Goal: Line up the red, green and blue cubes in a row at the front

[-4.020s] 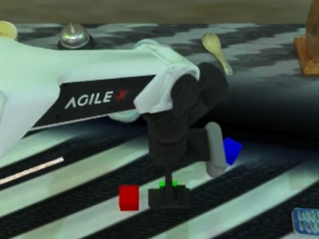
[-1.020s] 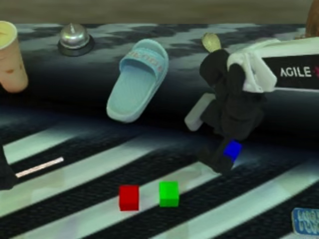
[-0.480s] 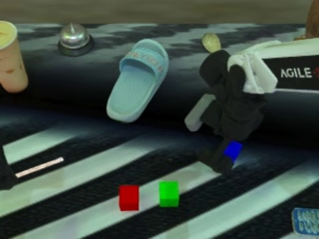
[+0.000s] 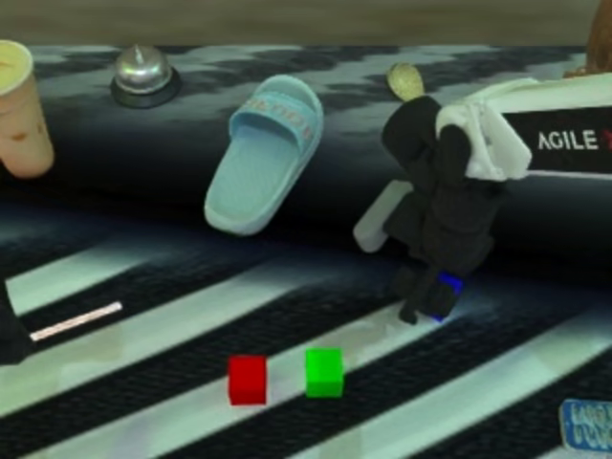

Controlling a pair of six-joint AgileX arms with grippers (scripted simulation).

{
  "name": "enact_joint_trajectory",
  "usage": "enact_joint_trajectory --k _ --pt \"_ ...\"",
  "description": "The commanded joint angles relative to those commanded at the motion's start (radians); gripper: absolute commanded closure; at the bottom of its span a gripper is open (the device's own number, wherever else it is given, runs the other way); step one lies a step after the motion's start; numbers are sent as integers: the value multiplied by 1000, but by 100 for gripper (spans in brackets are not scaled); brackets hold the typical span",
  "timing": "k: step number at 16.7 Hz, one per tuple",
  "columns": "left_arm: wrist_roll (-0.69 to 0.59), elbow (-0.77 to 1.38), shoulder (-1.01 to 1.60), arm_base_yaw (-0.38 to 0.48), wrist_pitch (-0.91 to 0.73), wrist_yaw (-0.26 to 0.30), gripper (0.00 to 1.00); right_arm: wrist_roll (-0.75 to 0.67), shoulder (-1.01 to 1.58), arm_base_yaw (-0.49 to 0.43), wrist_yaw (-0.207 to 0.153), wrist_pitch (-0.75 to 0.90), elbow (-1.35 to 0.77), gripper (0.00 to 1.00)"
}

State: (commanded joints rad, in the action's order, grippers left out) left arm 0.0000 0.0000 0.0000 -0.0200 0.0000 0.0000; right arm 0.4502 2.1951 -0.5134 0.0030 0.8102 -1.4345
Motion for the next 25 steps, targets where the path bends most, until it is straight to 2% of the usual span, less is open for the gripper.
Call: enact_joint_trajectory --k 1,2,11,18,25 --pt "0 0 0 0 0 0 0 0 0 0 0 0 0 98" --pt "0 0 0 0 0 0 0 0 0 0 0 0 0 100" --pt "0 0 0 0 0 0 0 -6 -22 0 -7 14 -7 100" --pt "0 0 0 0 0 0 0 -4 -107 -7 -8 231 -132 100" --pt "0 0 0 0 0 0 0 9 -126 -11 -8 247 -132 100"
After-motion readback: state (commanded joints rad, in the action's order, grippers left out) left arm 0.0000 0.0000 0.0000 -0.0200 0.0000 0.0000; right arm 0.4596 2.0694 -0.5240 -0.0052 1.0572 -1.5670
